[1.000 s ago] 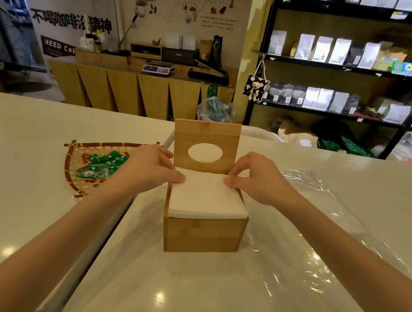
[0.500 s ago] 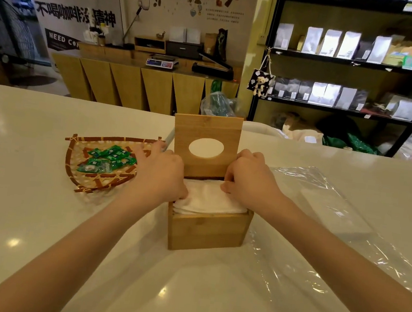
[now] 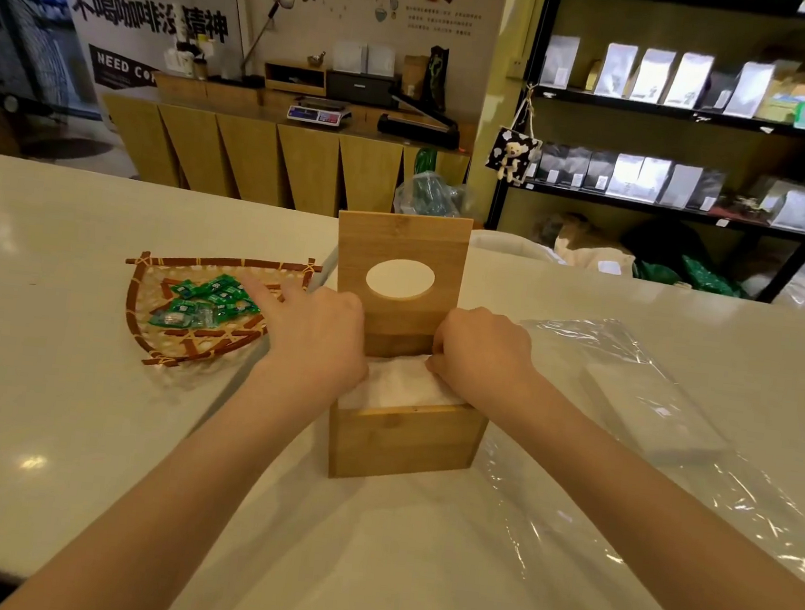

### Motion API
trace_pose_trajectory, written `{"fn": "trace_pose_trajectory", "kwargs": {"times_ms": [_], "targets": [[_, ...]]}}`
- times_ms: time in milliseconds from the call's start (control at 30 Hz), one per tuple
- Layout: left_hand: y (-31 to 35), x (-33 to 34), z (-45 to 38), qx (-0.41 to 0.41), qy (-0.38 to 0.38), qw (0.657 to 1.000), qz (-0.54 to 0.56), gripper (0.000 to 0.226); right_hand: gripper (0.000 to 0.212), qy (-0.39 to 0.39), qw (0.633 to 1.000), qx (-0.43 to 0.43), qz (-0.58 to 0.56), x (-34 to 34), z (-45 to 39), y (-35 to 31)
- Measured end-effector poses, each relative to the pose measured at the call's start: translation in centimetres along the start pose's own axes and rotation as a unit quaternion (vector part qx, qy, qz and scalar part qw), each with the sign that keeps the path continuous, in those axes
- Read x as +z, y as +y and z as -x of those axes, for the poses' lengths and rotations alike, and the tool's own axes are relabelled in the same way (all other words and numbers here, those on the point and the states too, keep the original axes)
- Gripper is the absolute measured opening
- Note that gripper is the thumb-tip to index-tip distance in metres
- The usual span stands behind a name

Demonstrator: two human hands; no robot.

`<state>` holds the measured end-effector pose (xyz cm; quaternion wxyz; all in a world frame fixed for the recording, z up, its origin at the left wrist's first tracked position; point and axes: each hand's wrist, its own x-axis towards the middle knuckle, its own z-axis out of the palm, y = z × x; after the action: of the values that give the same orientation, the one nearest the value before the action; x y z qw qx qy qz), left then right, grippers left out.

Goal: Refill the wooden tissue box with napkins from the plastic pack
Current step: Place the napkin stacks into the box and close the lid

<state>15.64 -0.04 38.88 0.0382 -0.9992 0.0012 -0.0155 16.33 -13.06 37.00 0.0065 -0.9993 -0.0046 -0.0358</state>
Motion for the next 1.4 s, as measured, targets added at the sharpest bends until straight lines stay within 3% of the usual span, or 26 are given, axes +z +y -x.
{"fn": "trace_pose_trajectory", "kwargs": {"times_ms": [200, 300, 367, 500, 600, 667, 733, 967, 1100, 1200, 1300, 1400], "targets": [[-0.6, -1.2, 2.8, 0.043, 0.098, 0.994, -0.025, 0.024, 0.031, -0.12, 0.992, -0.023, -0.017, 0.1, -0.4, 0.6], [-0.4, -1.1, 3.5, 0.119, 0.12, 0.986, 0.004, 0.024, 0.031, -0.151, 0.988, -0.035, -0.008, -0.4, -0.6, 0.7], [-0.5, -1.3, 3.0, 0.184, 0.081, 0.979, 0.041, 0.024, 0.029, -0.137, 0.989, -0.046, -0.029, -1.5, -0.3, 1.1], [-0.3, -1.5, 0.9, 0.275, -0.08, 0.958, 0.026, 0.031, 0.028, -0.039, 0.996, -0.077, -0.003, -4.4, 1.3, 1.8], [0.4, -0.8, -0.3, 0.294, -0.161, 0.942, -0.011, 0.03, 0.042, -0.15, 0.983, -0.095, 0.041, -4.7, 1.5, 1.6], [0.7, -0.6, -0.9, 0.293, -0.185, 0.937, -0.034, 0.028, 0.044, -0.221, 0.968, -0.097, 0.069, -4.0, 0.8, 1.4], [1.0, -0.5, -1.3, 0.287, -0.205, 0.934, -0.056, 0.025, 0.043, -0.244, 0.961, -0.101, 0.086, -3.4, 0.1, 1.1], [1.3, 0.2, -1.4, 0.281, -0.189, 0.938, -0.075, 0.018, 0.039, -0.212, 0.965, -0.095, 0.118, -2.2, -0.4, 0.5], [1.1, 0.1, -1.6, 0.283, -0.192, 0.937, -0.073, 0.025, 0.038, -0.21, 0.971, -0.095, 0.064, -1.9, -0.5, 1.0], [0.8, -0.6, -1.7, 0.296, -0.185, 0.936, -0.045, 0.035, 0.039, -0.196, 0.972, -0.102, -0.078, -3.1, 0.0, 2.6], [1.8, -2.6, -0.3, 0.354, -0.14, 0.924, 0.032, 0.036, 0.027, -0.145, 0.956, -0.128, -0.223, -5.1, 1.7, 5.5], [3.9, -4.2, 2.2, 0.421, -0.066, 0.897, 0.114, 0.036, 0.022, -0.105, 0.943, -0.119, -0.292, -6.3, 4.2, 8.7]]}}
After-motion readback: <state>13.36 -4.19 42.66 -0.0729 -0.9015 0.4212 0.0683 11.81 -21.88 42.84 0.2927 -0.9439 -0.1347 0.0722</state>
